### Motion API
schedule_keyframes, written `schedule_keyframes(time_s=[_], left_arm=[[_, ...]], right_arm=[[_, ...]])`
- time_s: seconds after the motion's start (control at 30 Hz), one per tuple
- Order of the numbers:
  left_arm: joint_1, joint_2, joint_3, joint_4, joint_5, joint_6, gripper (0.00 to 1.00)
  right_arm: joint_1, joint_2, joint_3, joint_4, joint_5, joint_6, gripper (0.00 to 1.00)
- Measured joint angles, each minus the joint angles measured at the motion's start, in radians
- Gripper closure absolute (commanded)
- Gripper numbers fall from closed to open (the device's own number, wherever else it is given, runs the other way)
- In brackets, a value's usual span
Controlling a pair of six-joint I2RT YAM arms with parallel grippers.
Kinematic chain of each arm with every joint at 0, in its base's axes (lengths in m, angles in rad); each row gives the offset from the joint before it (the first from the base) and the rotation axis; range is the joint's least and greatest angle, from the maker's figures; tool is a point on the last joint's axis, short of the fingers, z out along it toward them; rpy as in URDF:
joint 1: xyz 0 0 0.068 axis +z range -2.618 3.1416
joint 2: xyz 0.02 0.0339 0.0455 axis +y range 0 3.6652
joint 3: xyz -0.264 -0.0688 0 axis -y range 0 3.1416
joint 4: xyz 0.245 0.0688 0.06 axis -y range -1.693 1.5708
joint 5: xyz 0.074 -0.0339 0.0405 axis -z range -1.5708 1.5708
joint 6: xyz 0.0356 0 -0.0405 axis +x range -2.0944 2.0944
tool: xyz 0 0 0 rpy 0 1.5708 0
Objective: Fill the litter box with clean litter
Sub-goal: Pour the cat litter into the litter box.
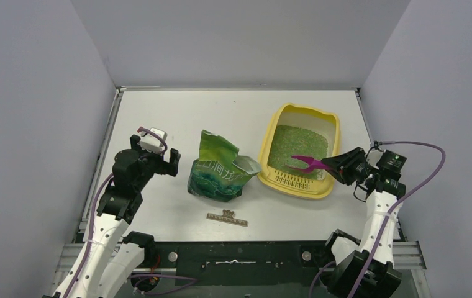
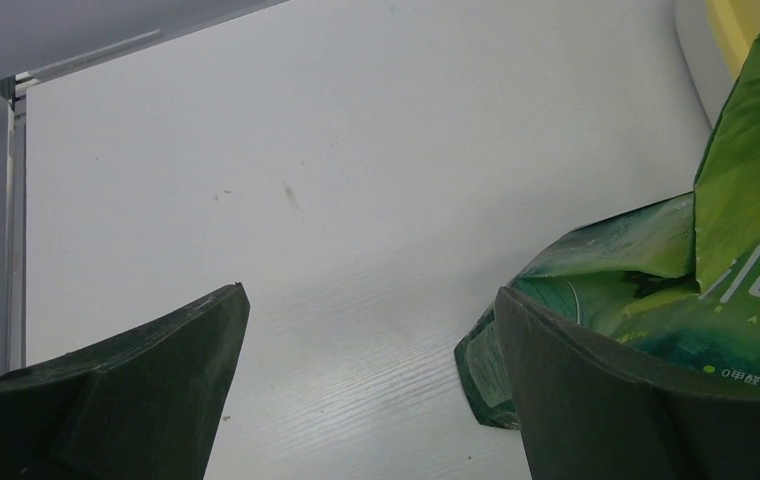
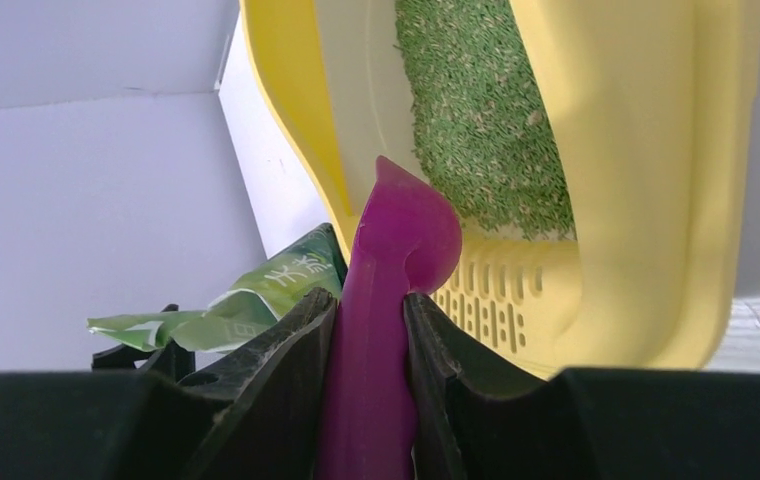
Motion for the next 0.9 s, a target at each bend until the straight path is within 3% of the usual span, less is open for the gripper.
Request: schedule_keyframes(time_s=[0.47, 0.9], left_arm=[[0.000, 0.000, 0.000, 0.011, 0.018, 0.000, 0.08], [0.000, 0.001, 0.000, 0.015, 0.023, 0.000, 0.08]], right_arm=[[-0.027, -0.086, 0.012, -0.177, 0.139, -0.053, 1.00], [-0.030, -0.040, 0.267, -0.353, 0.356, -0.168, 1.00]])
